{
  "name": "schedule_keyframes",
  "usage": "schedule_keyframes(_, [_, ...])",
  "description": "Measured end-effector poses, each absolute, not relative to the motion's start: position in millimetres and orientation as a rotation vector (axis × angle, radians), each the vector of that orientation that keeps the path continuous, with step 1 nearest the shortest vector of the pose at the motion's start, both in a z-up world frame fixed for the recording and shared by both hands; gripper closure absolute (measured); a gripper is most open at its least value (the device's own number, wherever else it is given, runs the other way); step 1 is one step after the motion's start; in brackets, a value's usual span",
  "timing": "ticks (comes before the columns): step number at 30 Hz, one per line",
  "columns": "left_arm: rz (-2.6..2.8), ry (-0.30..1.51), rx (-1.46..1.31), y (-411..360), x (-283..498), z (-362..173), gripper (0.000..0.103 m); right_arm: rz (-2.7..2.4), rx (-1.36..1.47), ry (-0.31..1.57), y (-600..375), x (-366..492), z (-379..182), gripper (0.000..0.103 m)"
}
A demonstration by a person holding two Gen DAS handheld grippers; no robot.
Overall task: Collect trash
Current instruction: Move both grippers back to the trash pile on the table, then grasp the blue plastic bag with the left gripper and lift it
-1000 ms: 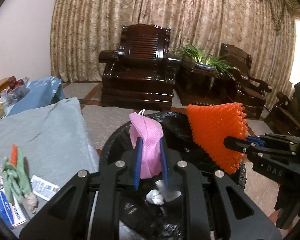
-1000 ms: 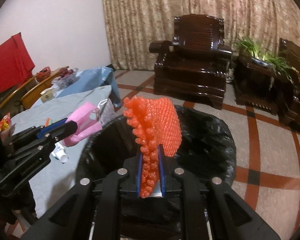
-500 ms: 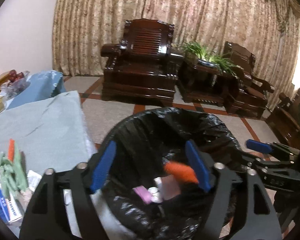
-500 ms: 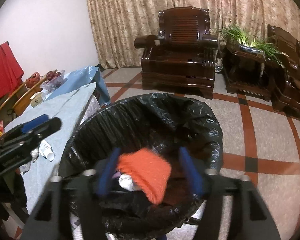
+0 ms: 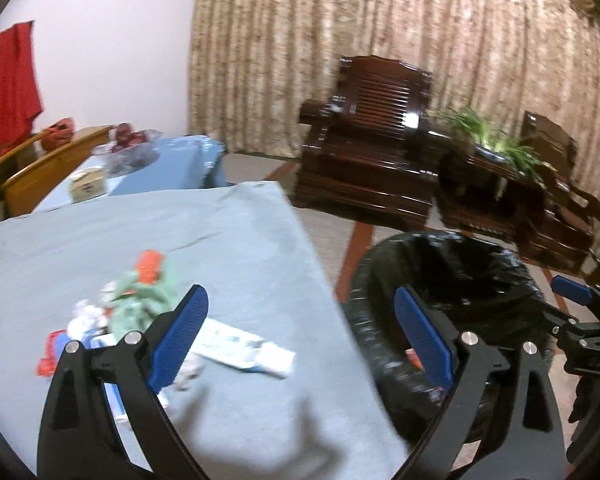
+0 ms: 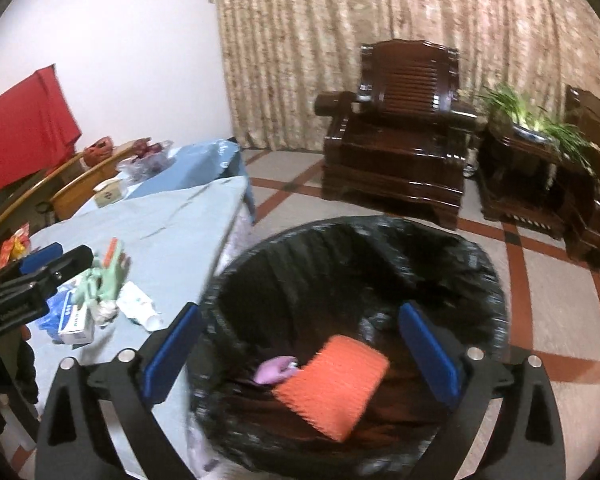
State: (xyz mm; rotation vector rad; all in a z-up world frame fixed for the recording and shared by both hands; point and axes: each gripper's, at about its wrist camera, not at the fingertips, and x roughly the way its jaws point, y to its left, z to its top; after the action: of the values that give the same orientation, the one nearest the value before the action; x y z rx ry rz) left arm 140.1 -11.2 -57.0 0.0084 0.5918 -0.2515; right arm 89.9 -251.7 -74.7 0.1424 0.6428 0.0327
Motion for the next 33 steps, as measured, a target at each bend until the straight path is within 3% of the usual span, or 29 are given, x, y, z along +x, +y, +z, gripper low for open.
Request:
schedule_keyframes(27, [0.09,0.647,-0.018,174.1,102.0,-83.5,0.012,0.41,0.0,0.69,-67.4,129.2,-93.0,0.006])
schedule_keyframes(29, [0.098,0.657,-0.016,176.1,102.0,-88.8,0.018,0.425,-0.015,0.708,-56.5,132.0,-98.8,0.006])
schedule_keyframes(33, [0.102,0.695,-0.023,185.7,104.8,-104.2,0.021,0.431,-0.036,0.739,-41.6,137.5,-111.4,0.006])
